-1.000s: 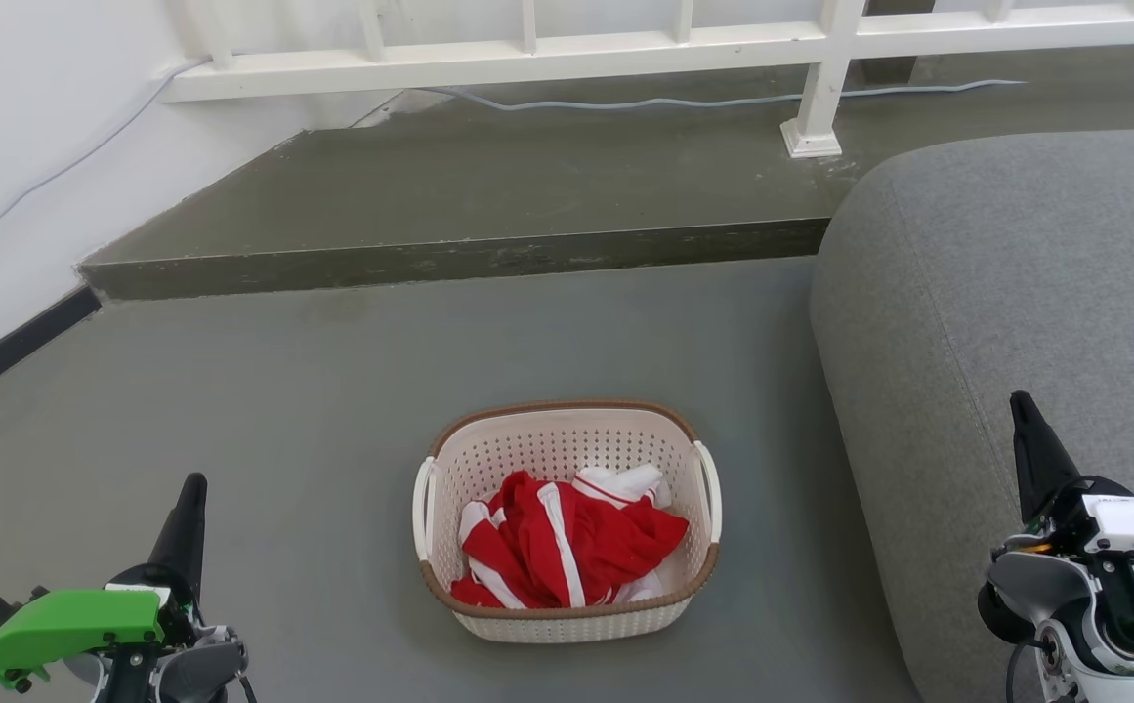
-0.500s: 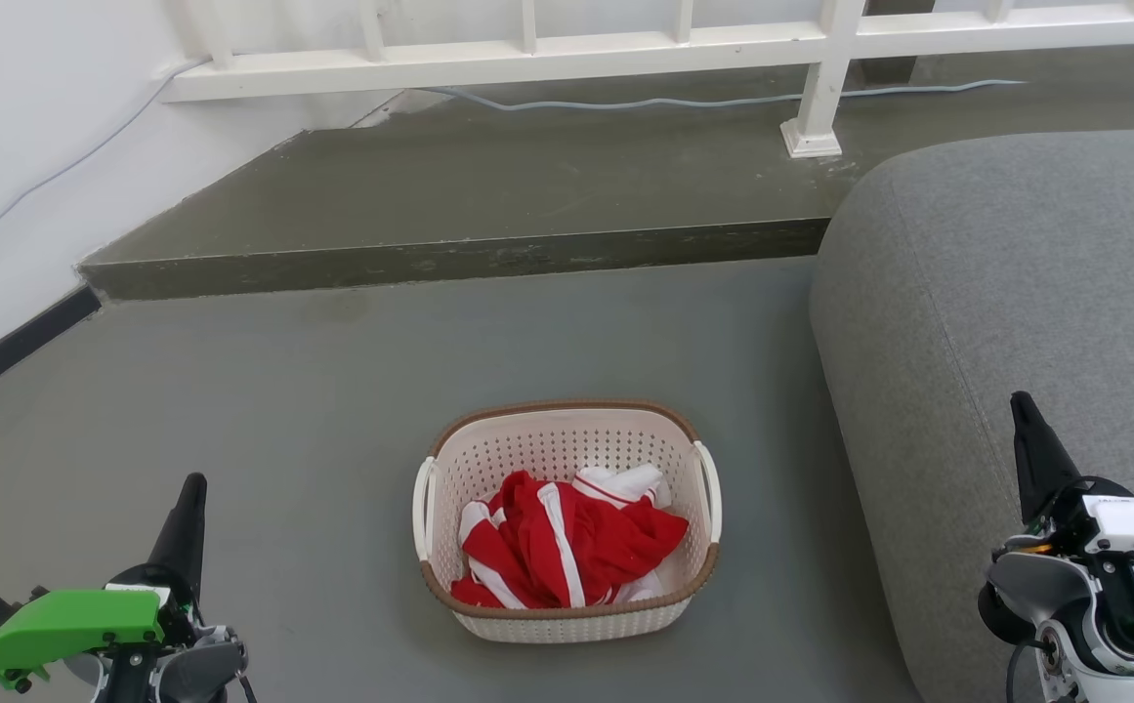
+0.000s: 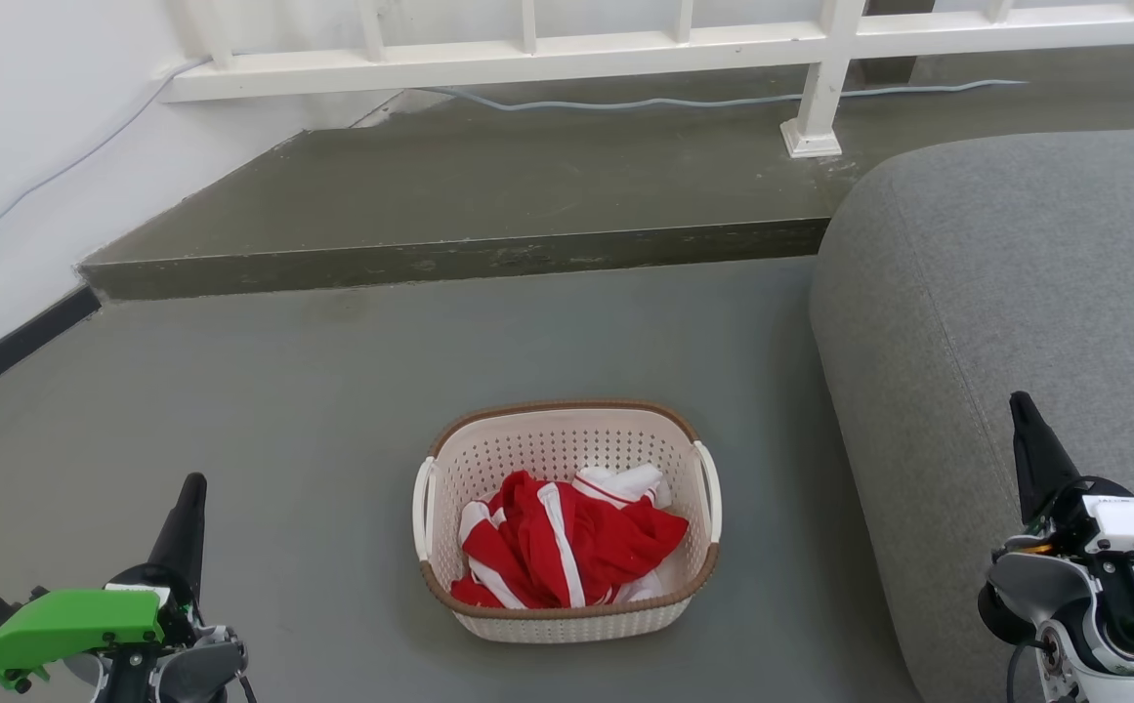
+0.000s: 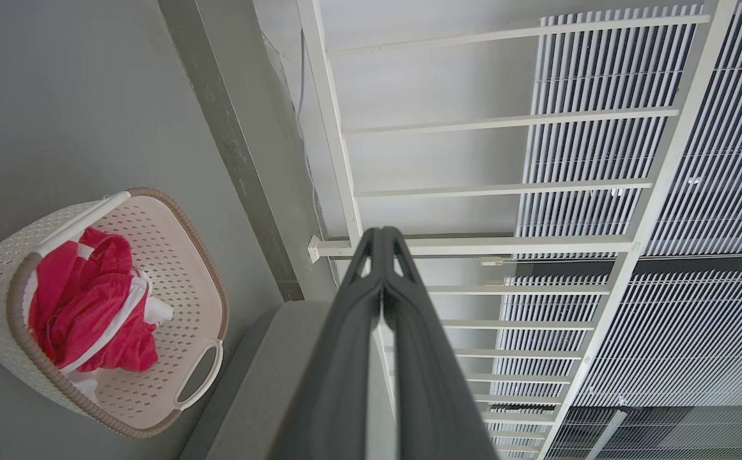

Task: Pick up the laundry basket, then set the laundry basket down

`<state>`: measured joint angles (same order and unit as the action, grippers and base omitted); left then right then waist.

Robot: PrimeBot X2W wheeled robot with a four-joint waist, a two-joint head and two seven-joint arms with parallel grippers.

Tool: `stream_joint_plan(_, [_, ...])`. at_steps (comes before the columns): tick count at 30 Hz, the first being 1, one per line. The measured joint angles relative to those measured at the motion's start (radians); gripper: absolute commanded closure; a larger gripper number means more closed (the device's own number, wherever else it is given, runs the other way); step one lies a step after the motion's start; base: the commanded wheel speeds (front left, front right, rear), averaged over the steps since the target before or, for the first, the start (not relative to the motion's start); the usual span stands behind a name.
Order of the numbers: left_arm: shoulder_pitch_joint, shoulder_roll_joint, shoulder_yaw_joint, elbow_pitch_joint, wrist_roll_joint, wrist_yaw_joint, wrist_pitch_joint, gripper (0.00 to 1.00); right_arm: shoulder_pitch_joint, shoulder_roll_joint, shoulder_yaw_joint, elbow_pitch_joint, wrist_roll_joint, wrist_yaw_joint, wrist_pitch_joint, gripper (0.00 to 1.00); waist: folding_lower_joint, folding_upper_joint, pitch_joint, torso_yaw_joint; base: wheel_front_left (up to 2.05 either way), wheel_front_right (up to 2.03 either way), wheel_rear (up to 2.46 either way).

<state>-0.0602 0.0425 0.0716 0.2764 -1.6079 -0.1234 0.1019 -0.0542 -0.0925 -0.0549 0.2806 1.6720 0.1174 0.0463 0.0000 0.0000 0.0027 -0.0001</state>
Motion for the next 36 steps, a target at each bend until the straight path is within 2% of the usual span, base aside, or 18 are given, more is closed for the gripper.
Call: stream_joint_plan(36, [0.000, 0.000, 0.001, 0.000, 0.000, 0.000, 0.000, 1.00, 0.000, 0.001, -0.004, 0.000, 0.000, 0.000, 0.000, 1.00, 0.0000, 0.0000, 0.000, 0.000, 0.00, 0.00, 0.00])
